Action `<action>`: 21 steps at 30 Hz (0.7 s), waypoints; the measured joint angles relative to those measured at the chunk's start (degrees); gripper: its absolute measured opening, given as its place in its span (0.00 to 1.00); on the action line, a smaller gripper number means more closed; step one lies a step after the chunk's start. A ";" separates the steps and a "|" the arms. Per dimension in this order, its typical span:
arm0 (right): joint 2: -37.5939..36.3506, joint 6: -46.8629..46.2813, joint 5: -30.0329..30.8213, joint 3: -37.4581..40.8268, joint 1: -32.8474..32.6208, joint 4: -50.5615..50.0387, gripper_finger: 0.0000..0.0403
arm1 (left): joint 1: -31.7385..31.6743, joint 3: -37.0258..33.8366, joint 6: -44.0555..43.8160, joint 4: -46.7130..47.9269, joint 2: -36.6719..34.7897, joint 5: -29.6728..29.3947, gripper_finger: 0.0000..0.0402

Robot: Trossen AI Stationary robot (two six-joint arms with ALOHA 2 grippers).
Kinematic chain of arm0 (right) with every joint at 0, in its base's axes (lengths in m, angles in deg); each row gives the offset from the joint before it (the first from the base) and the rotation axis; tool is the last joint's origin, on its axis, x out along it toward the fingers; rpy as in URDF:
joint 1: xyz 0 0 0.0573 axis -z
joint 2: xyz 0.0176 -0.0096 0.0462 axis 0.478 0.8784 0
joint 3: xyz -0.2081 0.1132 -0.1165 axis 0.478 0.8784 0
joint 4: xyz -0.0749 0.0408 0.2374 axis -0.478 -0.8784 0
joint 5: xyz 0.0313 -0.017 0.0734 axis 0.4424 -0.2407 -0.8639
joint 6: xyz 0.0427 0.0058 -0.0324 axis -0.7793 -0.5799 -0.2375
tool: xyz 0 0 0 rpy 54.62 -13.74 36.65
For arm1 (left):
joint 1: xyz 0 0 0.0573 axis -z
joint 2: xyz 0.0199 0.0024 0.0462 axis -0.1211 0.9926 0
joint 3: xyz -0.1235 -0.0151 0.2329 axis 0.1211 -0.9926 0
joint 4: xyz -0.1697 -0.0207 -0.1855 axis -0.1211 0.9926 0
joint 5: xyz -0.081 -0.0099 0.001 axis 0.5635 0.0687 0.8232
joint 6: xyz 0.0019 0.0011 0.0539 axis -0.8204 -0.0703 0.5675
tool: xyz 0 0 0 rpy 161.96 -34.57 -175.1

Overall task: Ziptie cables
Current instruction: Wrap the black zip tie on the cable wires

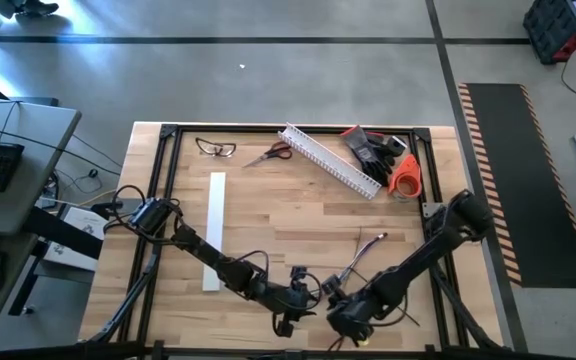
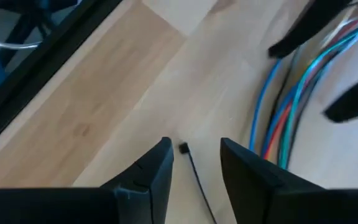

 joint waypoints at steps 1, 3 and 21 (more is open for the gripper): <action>0.76 0.14 -1.04 -0.35 0.52 -0.18 0.29 | 0.10 0.00 -0.05 0.13 0.00 0.00 0.33; 2.24 0.27 -1.97 -0.64 1.33 -0.43 0.29 | 0.28 -0.02 -0.32 0.83 0.00 0.04 0.33; 5.88 0.23 4.19 -0.99 -1.41 0.82 0.01 | 0.54 -0.07 -0.89 1.35 0.00 0.13 0.33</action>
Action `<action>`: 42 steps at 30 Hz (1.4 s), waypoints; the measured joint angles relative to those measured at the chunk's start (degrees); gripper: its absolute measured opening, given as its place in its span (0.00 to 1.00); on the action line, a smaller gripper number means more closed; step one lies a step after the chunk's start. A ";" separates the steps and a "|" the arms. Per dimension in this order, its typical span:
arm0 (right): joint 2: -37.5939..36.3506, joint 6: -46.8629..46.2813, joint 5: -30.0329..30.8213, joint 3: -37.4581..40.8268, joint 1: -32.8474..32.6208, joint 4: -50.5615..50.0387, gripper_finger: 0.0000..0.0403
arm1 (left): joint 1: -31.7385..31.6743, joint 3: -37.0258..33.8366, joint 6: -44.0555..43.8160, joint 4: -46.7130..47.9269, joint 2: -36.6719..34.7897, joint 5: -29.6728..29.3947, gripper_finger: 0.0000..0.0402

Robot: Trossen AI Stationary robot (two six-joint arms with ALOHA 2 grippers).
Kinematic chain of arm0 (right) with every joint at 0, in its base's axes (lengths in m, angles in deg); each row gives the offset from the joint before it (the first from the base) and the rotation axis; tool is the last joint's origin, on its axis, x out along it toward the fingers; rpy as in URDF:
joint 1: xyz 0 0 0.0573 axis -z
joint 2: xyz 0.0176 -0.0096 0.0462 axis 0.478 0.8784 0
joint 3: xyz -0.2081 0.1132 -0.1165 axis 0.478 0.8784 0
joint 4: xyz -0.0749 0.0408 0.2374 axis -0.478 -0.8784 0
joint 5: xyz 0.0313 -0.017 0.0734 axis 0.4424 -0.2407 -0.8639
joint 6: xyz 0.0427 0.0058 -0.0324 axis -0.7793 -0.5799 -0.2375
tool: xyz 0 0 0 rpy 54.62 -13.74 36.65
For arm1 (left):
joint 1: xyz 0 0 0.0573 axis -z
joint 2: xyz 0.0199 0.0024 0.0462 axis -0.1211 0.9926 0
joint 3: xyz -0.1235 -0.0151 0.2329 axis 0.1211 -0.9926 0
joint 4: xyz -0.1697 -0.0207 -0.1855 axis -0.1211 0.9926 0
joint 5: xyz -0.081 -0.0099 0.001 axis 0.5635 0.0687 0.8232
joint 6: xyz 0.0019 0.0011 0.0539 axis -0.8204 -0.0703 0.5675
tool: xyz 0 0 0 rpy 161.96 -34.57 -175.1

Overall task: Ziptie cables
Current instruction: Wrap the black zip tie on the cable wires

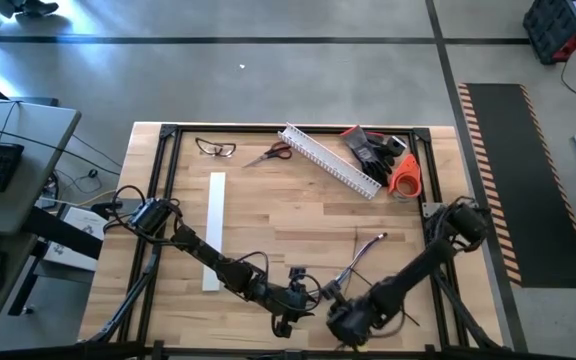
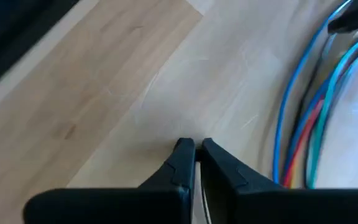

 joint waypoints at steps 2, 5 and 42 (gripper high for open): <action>-0.58 -1.51 5.97 0.47 -2.17 -0.15 0.01 | 0.00 0.00 0.53 0.00 0.00 0.00 0.33; -3.36 -6.97 14.31 2.82 -4.84 -0.36 0.00 | 0.13 0.00 0.98 -0.50 0.00 0.01 0.33; -17.48 0.47 50.17 35.51 -20.01 73.62 0.00 | -8.02 23.00 16.93 -11.94 20.15 0.08 0.29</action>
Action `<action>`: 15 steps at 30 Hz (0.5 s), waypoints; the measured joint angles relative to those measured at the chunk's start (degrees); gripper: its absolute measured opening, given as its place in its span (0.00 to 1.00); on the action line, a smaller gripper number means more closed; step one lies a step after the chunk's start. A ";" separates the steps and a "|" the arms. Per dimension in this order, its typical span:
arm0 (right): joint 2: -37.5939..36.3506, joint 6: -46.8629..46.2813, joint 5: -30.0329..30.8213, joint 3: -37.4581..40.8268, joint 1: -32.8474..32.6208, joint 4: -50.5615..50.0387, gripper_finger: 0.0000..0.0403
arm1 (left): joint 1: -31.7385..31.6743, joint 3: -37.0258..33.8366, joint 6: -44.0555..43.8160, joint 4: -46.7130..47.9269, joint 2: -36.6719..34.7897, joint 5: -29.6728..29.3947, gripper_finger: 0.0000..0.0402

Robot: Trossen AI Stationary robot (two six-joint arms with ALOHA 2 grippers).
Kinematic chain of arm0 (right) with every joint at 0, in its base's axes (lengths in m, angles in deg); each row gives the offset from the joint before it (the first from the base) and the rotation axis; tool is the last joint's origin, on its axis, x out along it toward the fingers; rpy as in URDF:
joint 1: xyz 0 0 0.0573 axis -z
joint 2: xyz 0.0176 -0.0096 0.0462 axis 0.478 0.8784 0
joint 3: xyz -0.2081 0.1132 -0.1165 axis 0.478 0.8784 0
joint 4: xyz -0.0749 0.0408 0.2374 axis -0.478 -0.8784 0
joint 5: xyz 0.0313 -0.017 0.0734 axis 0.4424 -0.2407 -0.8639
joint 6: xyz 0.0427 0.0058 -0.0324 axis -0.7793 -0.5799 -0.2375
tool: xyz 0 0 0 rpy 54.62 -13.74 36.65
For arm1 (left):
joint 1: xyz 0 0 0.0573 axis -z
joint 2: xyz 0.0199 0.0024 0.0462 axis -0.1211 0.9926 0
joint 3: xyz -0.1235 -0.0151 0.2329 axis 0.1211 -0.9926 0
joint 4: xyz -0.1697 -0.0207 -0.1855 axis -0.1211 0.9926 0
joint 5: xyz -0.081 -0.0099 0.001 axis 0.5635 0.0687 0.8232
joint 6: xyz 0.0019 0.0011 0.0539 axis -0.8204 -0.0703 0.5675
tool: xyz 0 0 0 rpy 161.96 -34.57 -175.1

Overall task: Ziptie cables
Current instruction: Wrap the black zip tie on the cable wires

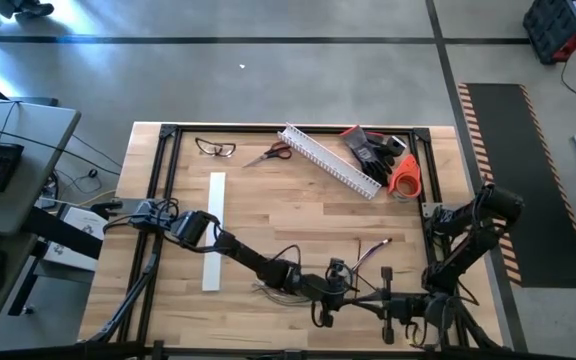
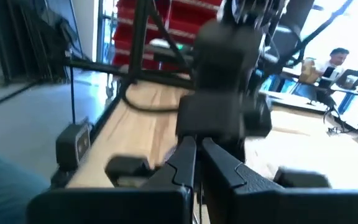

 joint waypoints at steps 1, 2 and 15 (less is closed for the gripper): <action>0.00 1.37 0.45 0.00 -0.28 1.61 0.00 | 0.00 -0.03 -0.33 0.67 0.00 0.15 0.24; 0.00 2.53 0.76 0.00 -0.49 3.08 0.00 | 0.06 -0.01 -0.43 1.09 0.00 0.22 0.20; -0.02 2.90 1.96 0.00 -1.14 4.86 0.00 | 4.09 5.99 6.97 11.70 0.00 -8.11 0.00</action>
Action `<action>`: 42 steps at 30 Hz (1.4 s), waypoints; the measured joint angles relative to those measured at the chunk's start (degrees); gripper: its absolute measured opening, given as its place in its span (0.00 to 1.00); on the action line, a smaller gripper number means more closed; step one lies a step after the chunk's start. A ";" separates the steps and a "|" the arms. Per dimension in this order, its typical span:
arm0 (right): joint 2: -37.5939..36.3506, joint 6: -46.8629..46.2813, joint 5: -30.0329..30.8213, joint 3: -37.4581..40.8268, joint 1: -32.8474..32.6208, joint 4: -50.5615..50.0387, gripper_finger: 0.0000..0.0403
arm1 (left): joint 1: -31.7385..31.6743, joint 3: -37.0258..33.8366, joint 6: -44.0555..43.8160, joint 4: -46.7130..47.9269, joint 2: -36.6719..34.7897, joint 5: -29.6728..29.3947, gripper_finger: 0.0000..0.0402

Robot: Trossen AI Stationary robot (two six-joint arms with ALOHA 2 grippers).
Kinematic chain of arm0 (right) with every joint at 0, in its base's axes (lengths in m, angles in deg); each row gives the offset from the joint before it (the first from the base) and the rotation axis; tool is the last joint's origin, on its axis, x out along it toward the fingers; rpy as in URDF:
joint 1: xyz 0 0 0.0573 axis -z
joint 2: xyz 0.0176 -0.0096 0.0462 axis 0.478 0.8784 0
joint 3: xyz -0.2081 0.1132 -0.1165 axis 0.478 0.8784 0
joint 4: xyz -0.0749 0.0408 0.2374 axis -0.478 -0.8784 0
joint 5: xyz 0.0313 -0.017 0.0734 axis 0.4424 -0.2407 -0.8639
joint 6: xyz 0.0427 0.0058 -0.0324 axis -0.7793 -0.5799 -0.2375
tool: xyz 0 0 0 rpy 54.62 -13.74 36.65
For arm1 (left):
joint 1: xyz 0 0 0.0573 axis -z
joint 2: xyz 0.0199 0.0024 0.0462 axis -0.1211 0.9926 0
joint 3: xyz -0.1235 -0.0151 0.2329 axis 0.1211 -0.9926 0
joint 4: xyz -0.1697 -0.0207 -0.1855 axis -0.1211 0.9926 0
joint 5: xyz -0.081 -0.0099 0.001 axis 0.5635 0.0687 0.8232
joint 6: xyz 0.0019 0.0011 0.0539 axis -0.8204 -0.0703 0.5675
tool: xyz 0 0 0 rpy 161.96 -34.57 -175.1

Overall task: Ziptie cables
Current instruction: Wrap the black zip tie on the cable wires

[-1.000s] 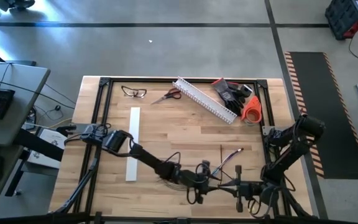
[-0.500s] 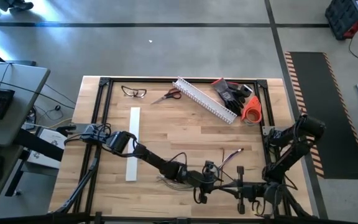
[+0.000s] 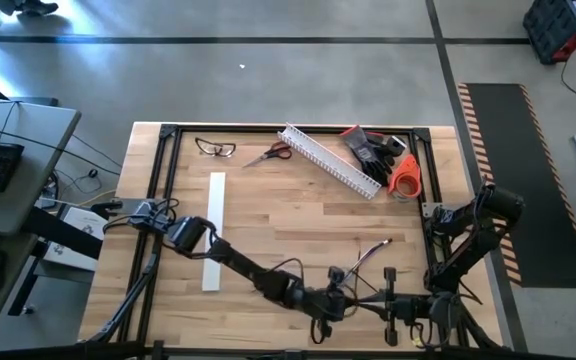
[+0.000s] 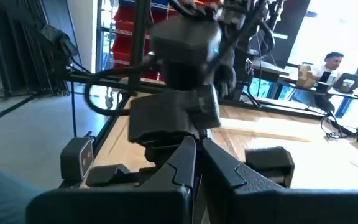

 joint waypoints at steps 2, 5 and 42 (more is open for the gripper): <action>0.00 -1.22 -0.06 0.00 0.00 -0.19 0.00 | 0.80 3.18 -1.06 7.34 0.00 -2.00 0.00; 0.00 -3.03 -0.59 0.00 0.17 -0.75 0.00 | 1.81 7.66 -6.79 19.31 0.00 -2.50 0.00; 0.00 7.21 -13.62 -4.90 -2.99 -1.12 0.00 | -6.68 8.64 -36.36 31.97 2.69 6.84 0.57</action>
